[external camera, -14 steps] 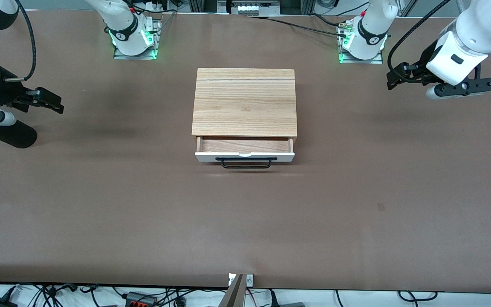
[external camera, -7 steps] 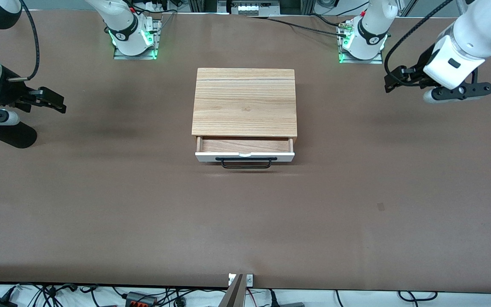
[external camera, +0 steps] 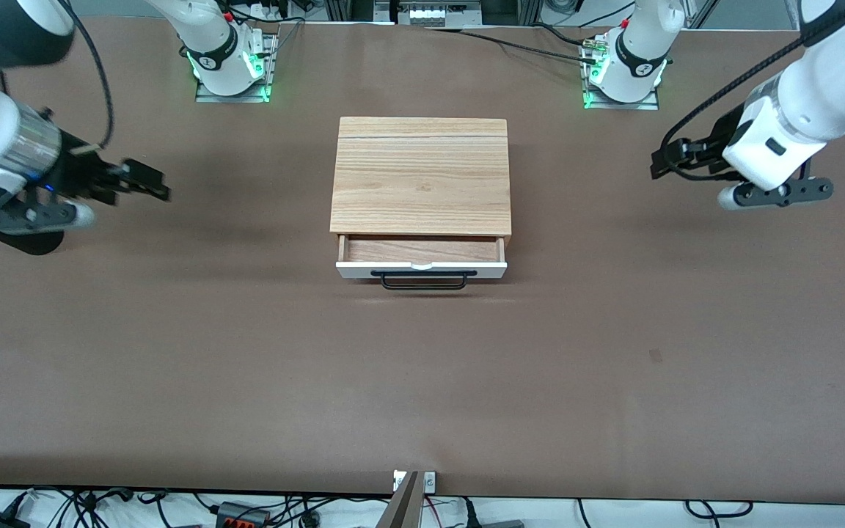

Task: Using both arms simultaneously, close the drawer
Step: 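Move the right gripper and the left gripper toward the drawer front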

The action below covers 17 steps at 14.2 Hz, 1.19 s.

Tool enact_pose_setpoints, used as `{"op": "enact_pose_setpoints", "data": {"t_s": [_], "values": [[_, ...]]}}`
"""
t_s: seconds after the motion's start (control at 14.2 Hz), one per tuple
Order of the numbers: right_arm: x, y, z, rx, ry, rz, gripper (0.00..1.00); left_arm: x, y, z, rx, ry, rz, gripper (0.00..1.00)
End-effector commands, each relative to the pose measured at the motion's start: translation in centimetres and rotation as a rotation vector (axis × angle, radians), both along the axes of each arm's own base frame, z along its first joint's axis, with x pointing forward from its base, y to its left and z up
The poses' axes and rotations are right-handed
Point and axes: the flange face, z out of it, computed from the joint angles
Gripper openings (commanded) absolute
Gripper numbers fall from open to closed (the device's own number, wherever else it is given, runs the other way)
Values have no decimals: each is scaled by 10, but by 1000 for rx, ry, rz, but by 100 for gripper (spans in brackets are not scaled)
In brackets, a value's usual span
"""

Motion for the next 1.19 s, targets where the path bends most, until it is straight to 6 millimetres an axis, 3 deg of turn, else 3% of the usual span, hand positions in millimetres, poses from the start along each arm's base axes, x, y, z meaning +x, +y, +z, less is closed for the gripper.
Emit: {"op": "enact_pose_setpoints", "data": {"t_s": [0.0,0.14,0.28,0.56,0.77,0.98,1.12], "values": [[20,41,-36,57,-1,6,100,29,-36,-40,-39,6,-49,100],[29,99,-61,137,-45,31,100,42,-64,-76,-72,17,-63,100],[35,144,-84,170,-108,45,100,47,-100,-107,-88,30,-89,100],[46,212,-141,255,-232,-3,100,85,-125,-141,-112,-4,-103,100],[55,222,-181,275,-270,-66,100,105,-140,-172,-137,-94,-90,100],[46,244,-201,268,-274,-45,100,121,-144,-201,-151,-164,-73,100],[45,242,-204,263,-266,-37,100,119,-160,-215,-153,-180,-86,100]]}}
